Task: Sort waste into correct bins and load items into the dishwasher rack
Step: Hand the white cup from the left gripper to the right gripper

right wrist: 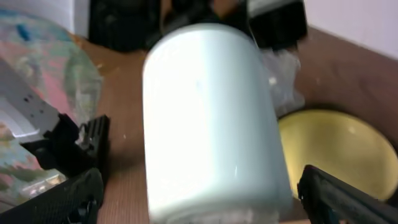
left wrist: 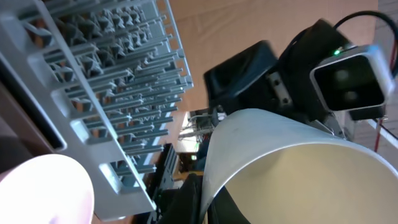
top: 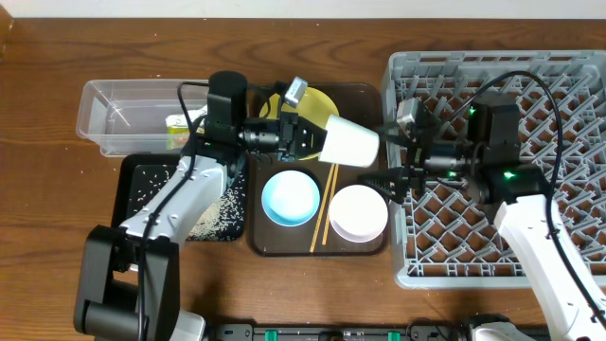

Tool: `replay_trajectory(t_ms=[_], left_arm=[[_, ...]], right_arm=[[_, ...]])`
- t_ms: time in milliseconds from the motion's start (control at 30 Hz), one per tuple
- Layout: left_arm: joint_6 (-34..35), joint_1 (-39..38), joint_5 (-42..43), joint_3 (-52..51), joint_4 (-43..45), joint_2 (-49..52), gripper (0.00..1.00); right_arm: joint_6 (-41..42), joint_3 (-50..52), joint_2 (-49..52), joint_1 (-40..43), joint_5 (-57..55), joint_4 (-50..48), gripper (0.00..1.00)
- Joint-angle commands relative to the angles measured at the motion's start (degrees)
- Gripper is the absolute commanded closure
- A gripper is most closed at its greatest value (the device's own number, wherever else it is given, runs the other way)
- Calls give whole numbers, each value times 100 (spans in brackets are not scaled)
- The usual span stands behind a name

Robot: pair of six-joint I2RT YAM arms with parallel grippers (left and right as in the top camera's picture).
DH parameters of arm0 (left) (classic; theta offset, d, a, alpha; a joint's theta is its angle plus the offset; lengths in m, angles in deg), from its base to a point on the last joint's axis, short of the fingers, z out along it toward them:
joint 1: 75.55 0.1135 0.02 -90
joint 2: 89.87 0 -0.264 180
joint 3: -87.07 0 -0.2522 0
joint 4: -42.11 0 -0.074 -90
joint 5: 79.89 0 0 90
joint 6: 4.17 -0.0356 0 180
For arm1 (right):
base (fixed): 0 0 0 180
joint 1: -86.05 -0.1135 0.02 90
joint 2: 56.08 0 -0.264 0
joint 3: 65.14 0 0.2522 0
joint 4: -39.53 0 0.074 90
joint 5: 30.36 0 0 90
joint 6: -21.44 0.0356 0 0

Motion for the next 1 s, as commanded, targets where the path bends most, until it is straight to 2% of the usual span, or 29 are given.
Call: replay_trajectory(t_ms=[0,200,400,533,567,633,667,867,967], left_arm=[[160,-120,190,50,11,11,94],[297,-179,170,50,11,11,94],[306,-179,173,50,11,11,94],[411,-179,168,50,13,11,94],[411,-179,168,50,13,11,92],[409,-175,142,50,13,11,77],[407,-175,118,50,17,11,74],[402,-175,-129,50,57,11,74],[79,-175,-249,50,52,11,69]], right_arm=[[343,-81,-24,-83,365,-280,1],[424,-81,-24,-85,365,-302,9],[424,-81,-24,-85,365,-304,27],[424,-81,-24,-83,365,-304,31],[424,-81,-24,-83,363,-304,32],[424,-81,-24,-83,361,-302,35],[424,-81,-24,-83,352,-299,38],[424,-81,-24,-83,-44,-133,46],[428,-81,-24,-76,-627,76,48]])
